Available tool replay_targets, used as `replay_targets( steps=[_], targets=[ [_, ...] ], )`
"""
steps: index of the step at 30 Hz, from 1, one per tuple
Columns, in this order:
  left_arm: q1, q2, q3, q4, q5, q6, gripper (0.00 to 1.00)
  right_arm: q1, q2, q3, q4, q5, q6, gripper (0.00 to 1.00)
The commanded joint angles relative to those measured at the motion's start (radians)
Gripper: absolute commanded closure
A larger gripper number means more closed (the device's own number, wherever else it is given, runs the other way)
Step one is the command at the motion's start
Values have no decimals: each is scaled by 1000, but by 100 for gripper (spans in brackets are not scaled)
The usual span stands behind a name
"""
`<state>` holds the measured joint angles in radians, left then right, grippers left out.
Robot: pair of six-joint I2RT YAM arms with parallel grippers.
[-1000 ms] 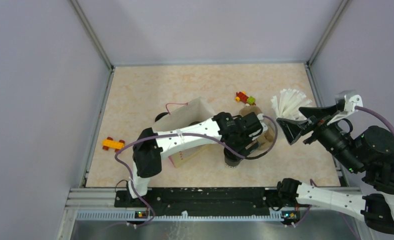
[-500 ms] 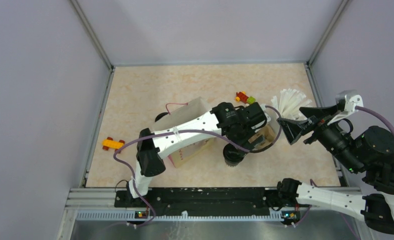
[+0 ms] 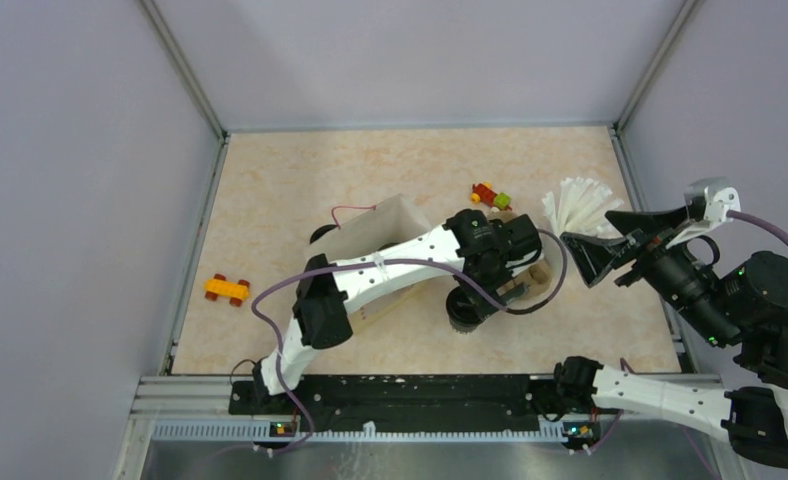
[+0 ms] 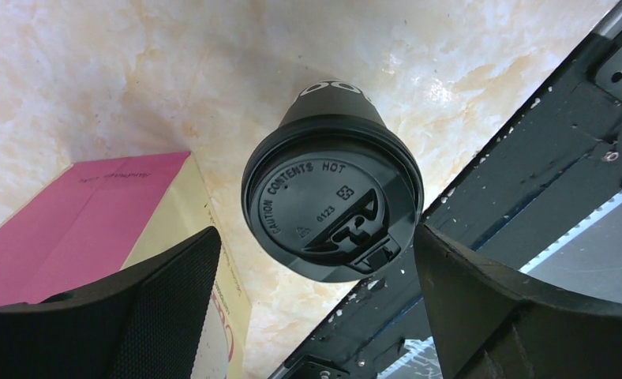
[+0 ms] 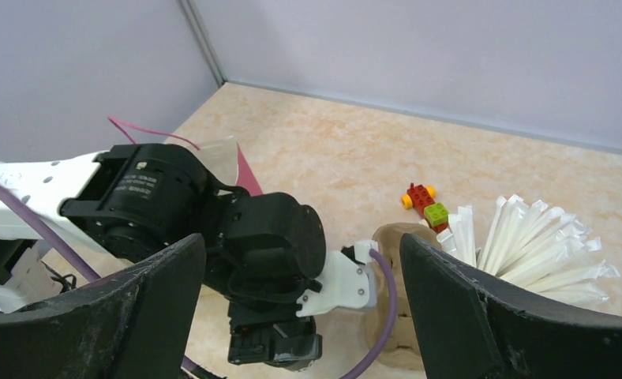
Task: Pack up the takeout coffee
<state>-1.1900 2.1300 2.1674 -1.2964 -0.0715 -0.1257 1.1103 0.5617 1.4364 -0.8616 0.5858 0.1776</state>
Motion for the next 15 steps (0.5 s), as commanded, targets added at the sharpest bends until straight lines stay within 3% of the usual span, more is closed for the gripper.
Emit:
replay_targets(
  steps=[1, 15],
  targets=[
    [-3, 12, 45, 15, 39, 54, 3, -7, 18, 42, -10, 3, -12, 10],
    [-3, 44, 27, 7, 44, 73, 1, -7, 17, 30, -6, 5, -14, 10]
  ],
)
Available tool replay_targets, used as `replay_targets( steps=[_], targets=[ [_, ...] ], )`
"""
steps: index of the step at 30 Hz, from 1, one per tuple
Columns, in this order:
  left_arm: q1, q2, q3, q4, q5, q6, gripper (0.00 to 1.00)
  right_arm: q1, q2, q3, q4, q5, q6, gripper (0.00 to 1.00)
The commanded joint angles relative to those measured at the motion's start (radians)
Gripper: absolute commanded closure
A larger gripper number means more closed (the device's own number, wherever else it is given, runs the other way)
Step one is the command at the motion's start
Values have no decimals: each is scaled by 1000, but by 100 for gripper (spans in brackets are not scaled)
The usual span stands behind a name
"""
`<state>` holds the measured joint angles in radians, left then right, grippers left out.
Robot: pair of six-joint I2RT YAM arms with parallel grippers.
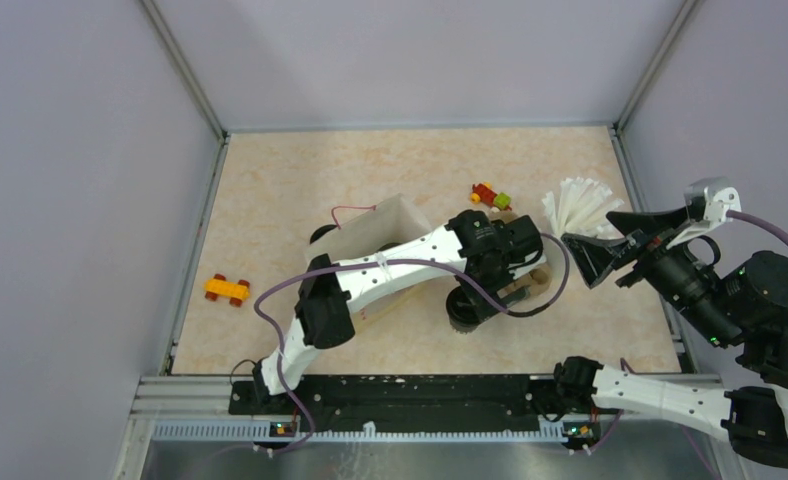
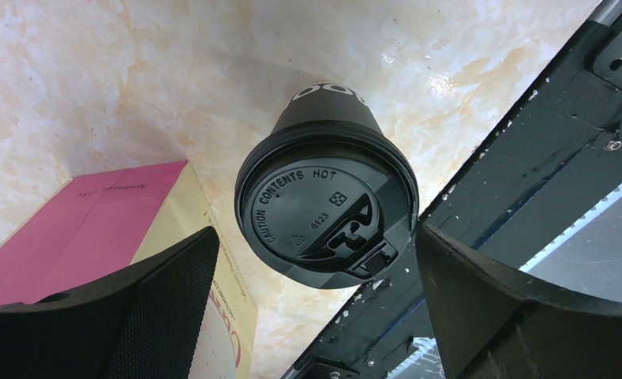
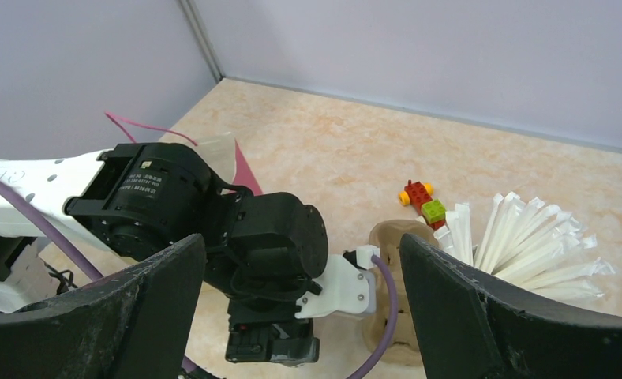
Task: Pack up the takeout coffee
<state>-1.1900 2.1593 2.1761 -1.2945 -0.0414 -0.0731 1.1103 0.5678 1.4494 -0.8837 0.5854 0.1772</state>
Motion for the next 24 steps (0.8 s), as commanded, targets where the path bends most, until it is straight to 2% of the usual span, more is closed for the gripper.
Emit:
replay_targets(
  steps=[1, 20, 24],
  targets=[
    [-3, 18, 19, 2, 18, 20, 1, -7, 10, 17, 17, 6, -16, 10],
    [-4, 44, -1, -12, 27, 24, 3, -6, 1, 6, 13, 2, -11, 10],
    [-3, 42, -2, -17, 22, 24, 7, -7, 1, 6, 10, 4, -11, 10]
  ],
)
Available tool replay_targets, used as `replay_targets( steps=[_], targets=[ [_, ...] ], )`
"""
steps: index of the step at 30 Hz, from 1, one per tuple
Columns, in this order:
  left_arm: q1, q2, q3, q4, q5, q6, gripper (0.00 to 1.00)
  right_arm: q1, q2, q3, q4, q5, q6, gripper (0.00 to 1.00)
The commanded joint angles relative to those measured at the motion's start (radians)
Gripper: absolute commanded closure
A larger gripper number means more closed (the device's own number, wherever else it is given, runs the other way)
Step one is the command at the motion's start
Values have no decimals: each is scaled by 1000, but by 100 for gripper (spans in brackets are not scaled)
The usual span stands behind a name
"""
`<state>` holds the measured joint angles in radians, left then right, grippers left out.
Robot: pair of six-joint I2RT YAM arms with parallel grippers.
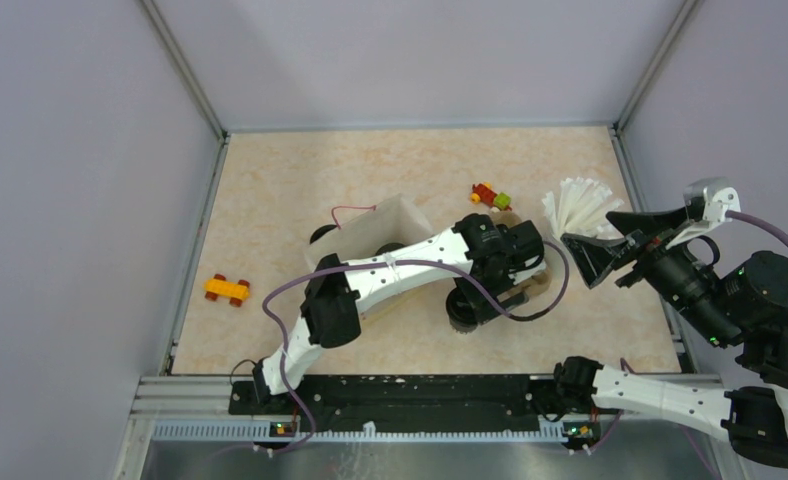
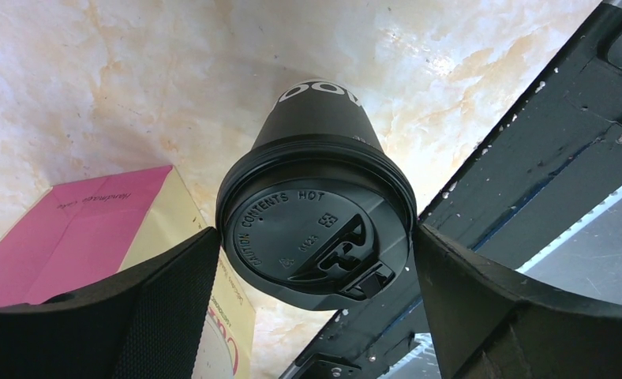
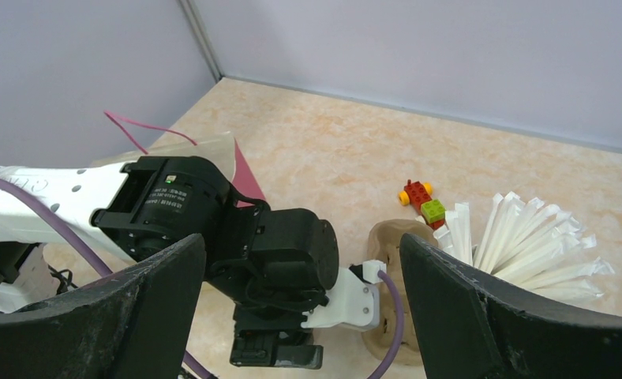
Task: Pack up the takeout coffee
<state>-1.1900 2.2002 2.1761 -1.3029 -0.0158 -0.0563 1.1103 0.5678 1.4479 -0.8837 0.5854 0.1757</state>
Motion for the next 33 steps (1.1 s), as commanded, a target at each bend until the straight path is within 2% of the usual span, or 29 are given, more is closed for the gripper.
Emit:
replay_targets(
  steps=[1, 7, 17, 27, 33],
  targets=[
    [-3, -2, 1, -9, -5, 8, 8, -7, 1, 6, 11, 4, -8, 10],
    [-3, -23, 26, -13, -41, -8, 20, -6, 3, -1, 14, 0, -2, 10],
    [-3, -120, 100, -1, -95, -64, 27, -7, 6, -35, 50, -30, 30, 10],
    [-3, -353, 74, 211, -285, -99, 29, -7, -18, -102, 78, -96, 115, 10],
    [-3, -517, -13, 394, -412, -46, 30, -7, -37, -153, 140, -196, 142, 11]
  ],
)
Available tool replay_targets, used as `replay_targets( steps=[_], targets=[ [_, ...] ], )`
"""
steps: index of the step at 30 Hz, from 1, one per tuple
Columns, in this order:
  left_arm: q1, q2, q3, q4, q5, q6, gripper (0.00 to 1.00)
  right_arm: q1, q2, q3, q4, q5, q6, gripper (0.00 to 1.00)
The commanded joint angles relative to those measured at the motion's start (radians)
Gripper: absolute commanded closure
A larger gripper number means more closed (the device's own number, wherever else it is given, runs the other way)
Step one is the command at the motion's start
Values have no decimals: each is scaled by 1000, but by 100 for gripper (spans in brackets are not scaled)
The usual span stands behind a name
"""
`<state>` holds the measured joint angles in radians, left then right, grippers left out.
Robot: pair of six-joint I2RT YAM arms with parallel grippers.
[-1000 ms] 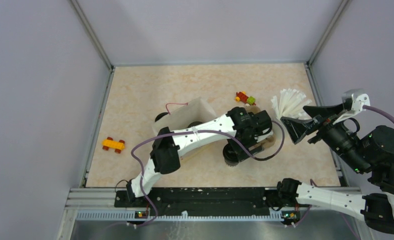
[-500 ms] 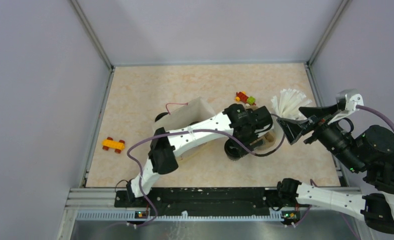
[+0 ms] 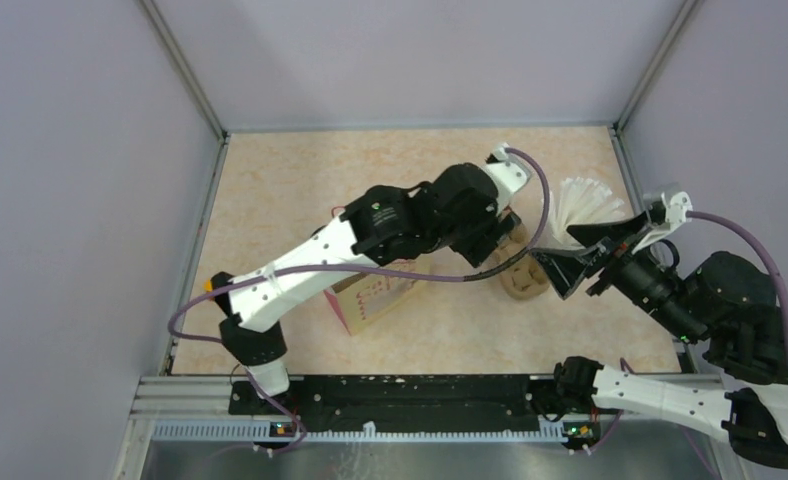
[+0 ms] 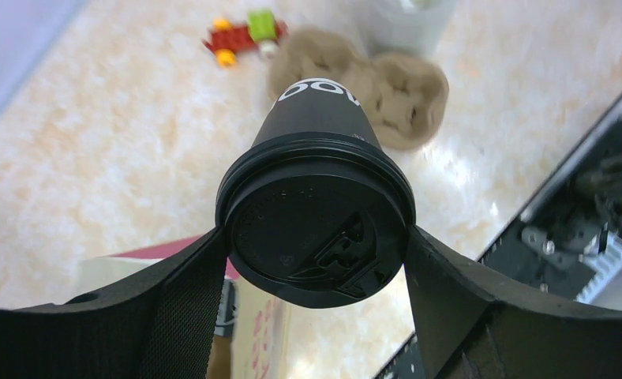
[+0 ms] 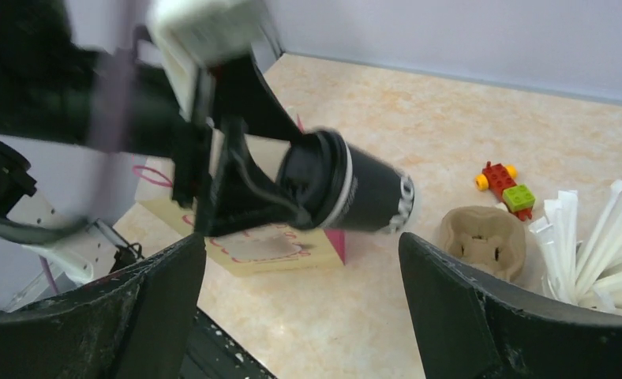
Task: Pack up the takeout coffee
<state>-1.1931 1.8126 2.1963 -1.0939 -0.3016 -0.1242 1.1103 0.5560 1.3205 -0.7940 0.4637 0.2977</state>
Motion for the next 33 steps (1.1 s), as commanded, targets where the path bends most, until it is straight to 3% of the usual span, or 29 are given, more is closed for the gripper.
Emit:
replay_targets(
  steps=[1, 5, 10, 14, 21, 27, 33],
  targets=[
    [0, -154, -47, 201, -153, 27, 30, -6, -30, -34, 69, -98, 9, 11],
    [0, -234, -87, 213, -278, 31, 32, -7, -8, -60, 122, -173, -42, 11],
    [0, -319, -92, 117, -354, -3, 32, -6, 58, -87, 172, -136, -40, 11],
    [0, -411, -120, 17, -348, -63, 34, -6, 180, -63, 151, -33, -2, 12],
    [0, -573, -157, -132, -308, -132, 36, -17, 468, 104, 172, -29, -70, 9],
    [0, -613, -105, -240, -297, -132, 35, -185, 597, 128, 248, -278, 3, 13],
    [0, -663, -114, -305, -287, -152, 35, -249, 751, 248, 193, -343, -7, 22]
  ],
)
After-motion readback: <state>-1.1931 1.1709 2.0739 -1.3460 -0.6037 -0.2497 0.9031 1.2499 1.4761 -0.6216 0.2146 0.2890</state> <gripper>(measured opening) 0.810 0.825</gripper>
